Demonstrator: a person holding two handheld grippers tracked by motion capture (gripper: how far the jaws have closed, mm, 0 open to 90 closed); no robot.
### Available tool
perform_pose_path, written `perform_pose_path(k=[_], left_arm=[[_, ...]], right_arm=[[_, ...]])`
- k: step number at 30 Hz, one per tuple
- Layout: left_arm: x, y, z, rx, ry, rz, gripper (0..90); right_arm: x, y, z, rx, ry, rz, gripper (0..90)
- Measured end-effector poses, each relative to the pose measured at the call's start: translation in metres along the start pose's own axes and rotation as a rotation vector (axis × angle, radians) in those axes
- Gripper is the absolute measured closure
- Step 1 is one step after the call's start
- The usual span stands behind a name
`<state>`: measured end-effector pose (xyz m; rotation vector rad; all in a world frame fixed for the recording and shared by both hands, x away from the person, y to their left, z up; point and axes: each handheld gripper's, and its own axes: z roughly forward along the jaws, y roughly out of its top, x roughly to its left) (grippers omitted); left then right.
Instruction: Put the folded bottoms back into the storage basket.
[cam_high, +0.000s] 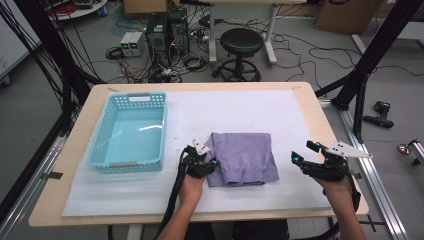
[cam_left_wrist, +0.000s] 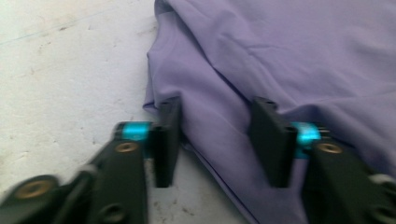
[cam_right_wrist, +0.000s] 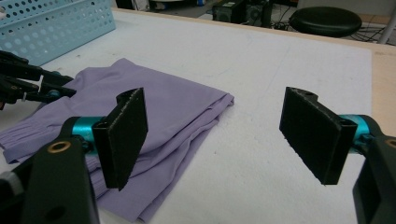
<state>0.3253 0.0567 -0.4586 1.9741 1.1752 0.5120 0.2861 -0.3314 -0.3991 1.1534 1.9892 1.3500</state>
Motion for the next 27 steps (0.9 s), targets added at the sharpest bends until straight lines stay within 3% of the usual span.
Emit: perform_pose_path(k=[3, 4, 7, 11, 12, 13, 14, 16, 17, 19, 22, 27], left_arm=[[-0.004, 0.001, 0.001, -0.007, -0.04, 0.011, 83.4], [-0.004, 0.002, 0.002, -0.006, -0.042, 0.009, 86.2], [-0.001, 0.003, 0.003, -0.009, -0.079, -0.042, 87.4], [-0.002, 0.007, 0.001, -0.049, -0.128, -0.054, 87.6], [-0.004, 0.011, -0.002, -0.087, -0.162, -0.064, 87.6], [-0.004, 0.011, -0.002, -0.087, -0.162, -0.064, 87.6], [-0.005, 0.015, -0.003, -0.126, -0.203, -0.074, 87.6], [-0.005, 0.016, -0.004, -0.159, -0.247, -0.085, 87.6], [-0.005, 0.016, -0.004, -0.159, -0.247, -0.085, 87.6], [-0.006, 0.016, -0.003, -0.192, -0.308, -0.099, 87.6], [-0.007, 0.016, 0.0, -0.197, -0.333, -0.103, 87.5], [-0.011, 0.015, 0.005, -0.174, -0.332, -0.078, 87.0]], right_arm=[[-0.001, -0.001, 0.0, 0.004, -0.001, 0.001, 23.5], [-0.001, -0.001, 0.001, 0.005, -0.002, 0.002, 23.4], [-0.001, -0.001, 0.0, 0.005, -0.002, 0.003, 23.4], [-0.001, -0.001, 0.0, 0.005, -0.002, 0.004, 23.4], [-0.001, -0.002, 0.0, 0.006, -0.002, 0.006, 23.4], [-0.001, -0.002, 0.0, 0.006, -0.002, 0.006, 23.4], [-0.001, -0.001, 0.001, 0.005, -0.002, 0.005, 23.5], [-0.001, -0.001, 0.0, 0.004, -0.001, 0.0, 23.4], [0.0, -0.001, 0.0, 0.003, -0.001, 0.002, 23.4], [0.0, -0.001, 0.0, 0.005, -0.002, 0.0, 23.4], [0.0, -0.002, 0.001, 0.01, -0.001, -0.002, 23.4], [0.0, -0.001, 0.001, 0.012, 0.0, -0.004, 23.5]])
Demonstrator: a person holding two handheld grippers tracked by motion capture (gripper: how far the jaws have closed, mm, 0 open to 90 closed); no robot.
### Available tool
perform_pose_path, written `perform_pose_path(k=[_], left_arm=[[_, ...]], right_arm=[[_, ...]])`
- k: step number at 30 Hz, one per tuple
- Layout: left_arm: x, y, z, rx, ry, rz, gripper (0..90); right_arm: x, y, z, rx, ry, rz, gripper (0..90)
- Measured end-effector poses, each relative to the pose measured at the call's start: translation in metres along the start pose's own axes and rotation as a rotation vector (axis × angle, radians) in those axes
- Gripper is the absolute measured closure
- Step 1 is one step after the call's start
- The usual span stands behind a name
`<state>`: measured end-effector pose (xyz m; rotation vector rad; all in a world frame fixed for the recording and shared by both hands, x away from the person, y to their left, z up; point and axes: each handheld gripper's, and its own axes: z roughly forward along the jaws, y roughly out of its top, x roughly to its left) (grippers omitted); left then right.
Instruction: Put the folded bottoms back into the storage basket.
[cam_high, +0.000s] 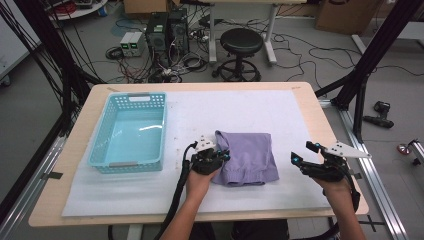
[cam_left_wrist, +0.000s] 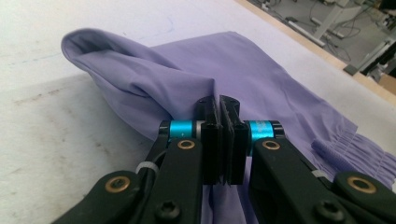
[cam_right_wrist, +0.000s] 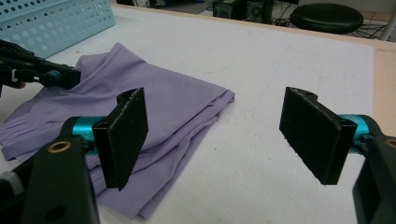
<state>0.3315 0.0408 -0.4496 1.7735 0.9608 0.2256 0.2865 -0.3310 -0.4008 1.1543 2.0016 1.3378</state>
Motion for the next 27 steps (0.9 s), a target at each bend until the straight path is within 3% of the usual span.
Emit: perform_pose_path(k=[2, 7, 10, 12, 16, 17, 20, 23, 27], left_arm=[[0.0, 0.0, 0.001, 0.002, -0.004, -0.011, 84.7], [0.001, -0.002, 0.006, 0.026, 0.009, -0.027, 62.0], [0.0, -0.004, 0.01, 0.052, 0.042, -0.017, 54.1], [-0.001, -0.004, 0.013, 0.077, 0.091, -0.023, 49.5], [-0.001, -0.004, 0.016, 0.098, 0.14, -0.036, 46.5], [-0.002, -0.003, 0.017, 0.114, 0.172, -0.038, 46.5], [-0.003, -0.003, 0.019, 0.13, 0.198, -0.03, 48.4], [-0.006, -0.003, 0.021, 0.14, 0.244, -0.014, 62.5], [-0.007, -0.003, 0.022, 0.142, 0.232, 0.001, 81.6]], right_arm=[[0.0, 0.0, 0.0, 0.001, 0.0, -0.002, 23.6], [0.0, 0.0, 0.0, 0.006, 0.001, -0.001, 23.7], [0.0, 0.0, 0.0, 0.004, 0.004, -0.003, 23.8], [0.001, 0.0, 0.0, 0.005, 0.003, -0.002, 23.8], [0.0, 0.0, 0.0, 0.005, 0.005, -0.003, 23.8], [0.0, 0.0, 0.0, 0.004, 0.006, -0.003, 23.8], [0.0, 0.0, -0.001, 0.001, 0.006, -0.001, 23.9], [0.0, 0.0, -0.002, 0.001, 0.005, 0.001, 23.9], [-0.002, -0.001, -0.003, -0.003, 0.001, 0.004, 23.9]])
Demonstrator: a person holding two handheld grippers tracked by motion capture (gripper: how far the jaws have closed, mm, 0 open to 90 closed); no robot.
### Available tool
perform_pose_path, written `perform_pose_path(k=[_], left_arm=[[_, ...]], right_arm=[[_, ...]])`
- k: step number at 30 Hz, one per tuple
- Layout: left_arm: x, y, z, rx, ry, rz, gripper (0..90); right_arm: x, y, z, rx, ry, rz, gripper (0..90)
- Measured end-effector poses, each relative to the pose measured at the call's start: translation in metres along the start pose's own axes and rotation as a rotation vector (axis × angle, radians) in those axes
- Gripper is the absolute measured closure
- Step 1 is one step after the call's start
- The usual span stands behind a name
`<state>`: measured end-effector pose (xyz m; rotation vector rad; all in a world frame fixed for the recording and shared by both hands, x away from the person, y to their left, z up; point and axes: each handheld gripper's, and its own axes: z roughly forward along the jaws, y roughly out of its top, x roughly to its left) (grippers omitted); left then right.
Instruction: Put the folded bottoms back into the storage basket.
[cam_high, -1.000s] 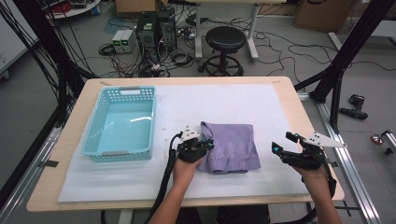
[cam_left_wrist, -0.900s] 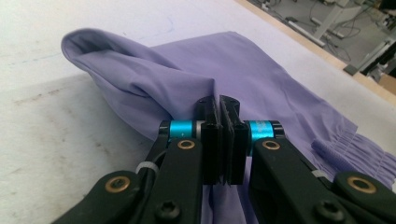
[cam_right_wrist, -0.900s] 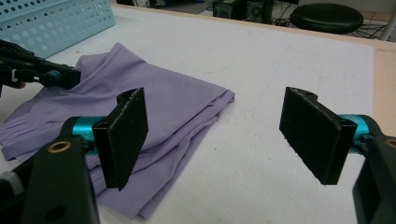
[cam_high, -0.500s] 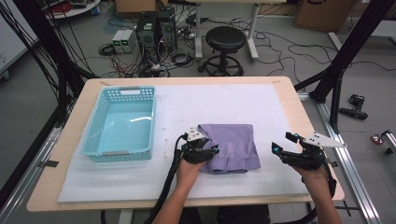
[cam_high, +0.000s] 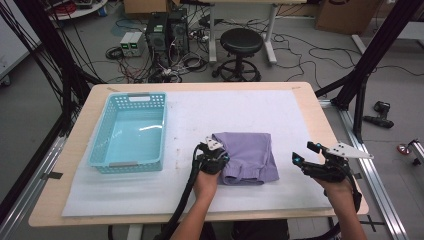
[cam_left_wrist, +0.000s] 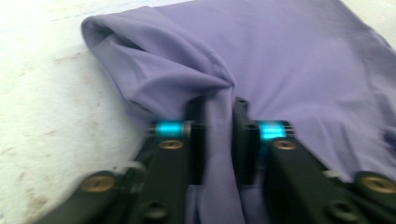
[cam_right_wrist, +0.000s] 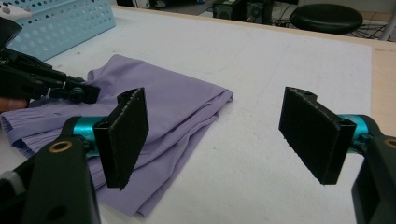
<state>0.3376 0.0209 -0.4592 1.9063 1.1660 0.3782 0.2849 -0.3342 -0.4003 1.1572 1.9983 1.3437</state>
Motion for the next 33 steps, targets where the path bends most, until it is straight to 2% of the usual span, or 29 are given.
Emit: perform_pose_path(k=[4, 9, 10, 11, 12, 15, 17, 18, 19, 24, 28, 29, 31, 33], left_arm=[[0.002, 0.001, -0.002, -0.024, -0.033, -0.007, 83.9], [0.003, 0.005, -0.009, -0.146, -0.138, -0.005, 84.1], [0.005, 0.006, -0.01, -0.174, -0.19, -0.004, 84.1], [0.005, 0.006, -0.01, -0.174, -0.19, -0.004, 84.0], [0.006, 0.008, -0.015, -0.234, -0.226, 0.029, 84.1], [0.008, 0.011, -0.022, -0.298, -0.267, 0.058, 84.0], [0.008, 0.012, -0.024, -0.311, -0.272, 0.069, 84.1], [0.008, 0.015, -0.028, -0.338, -0.293, 0.098, 84.1], [0.008, 0.016, -0.031, -0.352, -0.297, 0.114, 84.1], [0.012, 0.025, -0.047, -0.417, -0.328, 0.16, 84.1], [0.016, 0.031, -0.057, -0.445, -0.333, 0.172, 84.1], [0.018, 0.035, -0.064, -0.447, -0.332, 0.189, 84.1], [0.019, 0.036, -0.066, -0.45, -0.33, 0.193, 84.2], [0.023, 0.043, -0.076, -0.473, -0.329, 0.191, 84.2]], right_arm=[[-0.001, 0.0, 0.0, 0.001, -0.001, 0.005, 23.9], [-0.002, 0.0, -0.002, -0.005, -0.004, 0.006, 23.9], [-0.002, 0.0, -0.002, -0.004, -0.005, 0.007, 23.9], [-0.002, 0.0, -0.002, -0.004, -0.005, 0.007, 23.9], [-0.002, -0.001, -0.003, -0.005, -0.002, 0.009, 23.9], [-0.002, -0.001, -0.004, -0.004, 0.002, 0.006, 24.0], [-0.002, -0.001, -0.004, -0.004, 0.002, 0.006, 24.0], [-0.001, -0.001, -0.003, -0.005, 0.003, 0.004, 24.0], [-0.001, -0.001, -0.003, -0.006, 0.002, 0.002, 24.0], [-0.001, -0.001, -0.003, -0.006, 0.002, 0.01, 24.0], [-0.001, -0.001, -0.002, -0.001, 0.003, 0.008, 24.0], [-0.001, -0.001, -0.002, 0.001, 0.003, 0.007, 24.0], [0.0, -0.001, -0.001, 0.001, 0.005, 0.009, 24.0], [0.0, -0.001, 0.0, 0.001, 0.003, 0.002, 24.0]])
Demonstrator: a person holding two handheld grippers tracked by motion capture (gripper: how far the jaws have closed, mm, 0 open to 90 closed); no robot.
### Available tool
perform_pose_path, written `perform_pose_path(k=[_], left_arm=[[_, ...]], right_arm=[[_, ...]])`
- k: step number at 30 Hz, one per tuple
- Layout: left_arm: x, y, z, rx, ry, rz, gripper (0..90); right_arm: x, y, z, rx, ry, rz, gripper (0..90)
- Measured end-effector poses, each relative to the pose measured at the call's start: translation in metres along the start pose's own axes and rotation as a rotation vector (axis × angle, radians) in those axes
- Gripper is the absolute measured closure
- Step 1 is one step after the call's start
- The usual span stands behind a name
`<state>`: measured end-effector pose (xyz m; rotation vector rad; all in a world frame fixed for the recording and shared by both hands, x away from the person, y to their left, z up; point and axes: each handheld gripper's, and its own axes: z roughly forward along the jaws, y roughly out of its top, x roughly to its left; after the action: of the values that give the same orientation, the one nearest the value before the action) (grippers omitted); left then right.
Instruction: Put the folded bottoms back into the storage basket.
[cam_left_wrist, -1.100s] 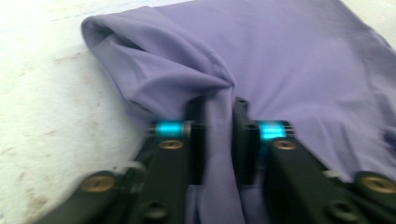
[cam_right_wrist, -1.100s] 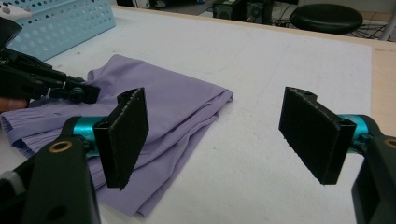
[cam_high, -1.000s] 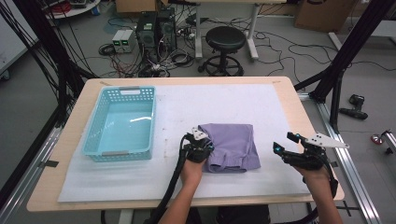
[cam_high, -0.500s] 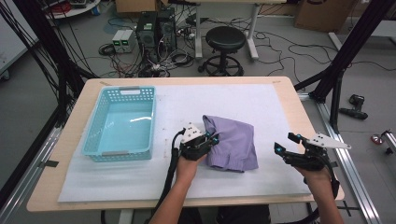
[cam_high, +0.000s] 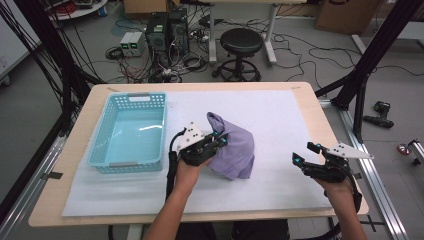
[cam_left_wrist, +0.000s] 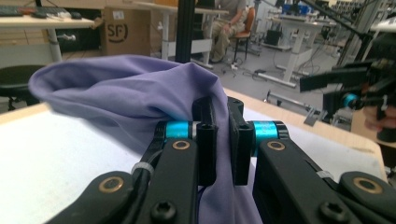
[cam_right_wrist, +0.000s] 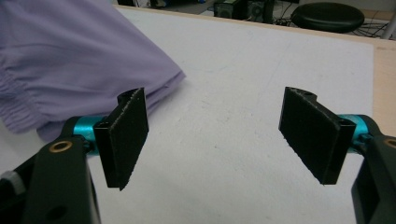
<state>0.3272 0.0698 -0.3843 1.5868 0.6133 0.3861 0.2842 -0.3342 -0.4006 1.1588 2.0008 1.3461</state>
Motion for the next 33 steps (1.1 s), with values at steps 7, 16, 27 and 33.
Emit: perform_pose_path(k=[7, 16, 27, 33], left_arm=[[0.006, 0.025, -0.016, -0.029, 0.001, 0.024, 84.0], [0.014, 0.049, -0.033, -0.044, 0.015, 0.057, 84.0], [0.03, 0.082, -0.061, -0.093, 0.034, 0.097, 83.9], [0.043, 0.096, -0.081, -0.107, 0.068, 0.109, 83.9]], right_arm=[[0.002, 0.001, 0.0, 0.005, -0.006, -0.013, 24.0], [0.001, 0.002, -0.001, 0.0, -0.01, -0.009, 24.0], [0.003, 0.005, -0.002, -0.006, -0.011, -0.021, 24.0], [0.004, 0.006, -0.002, -0.01, -0.009, -0.016, 24.0]])
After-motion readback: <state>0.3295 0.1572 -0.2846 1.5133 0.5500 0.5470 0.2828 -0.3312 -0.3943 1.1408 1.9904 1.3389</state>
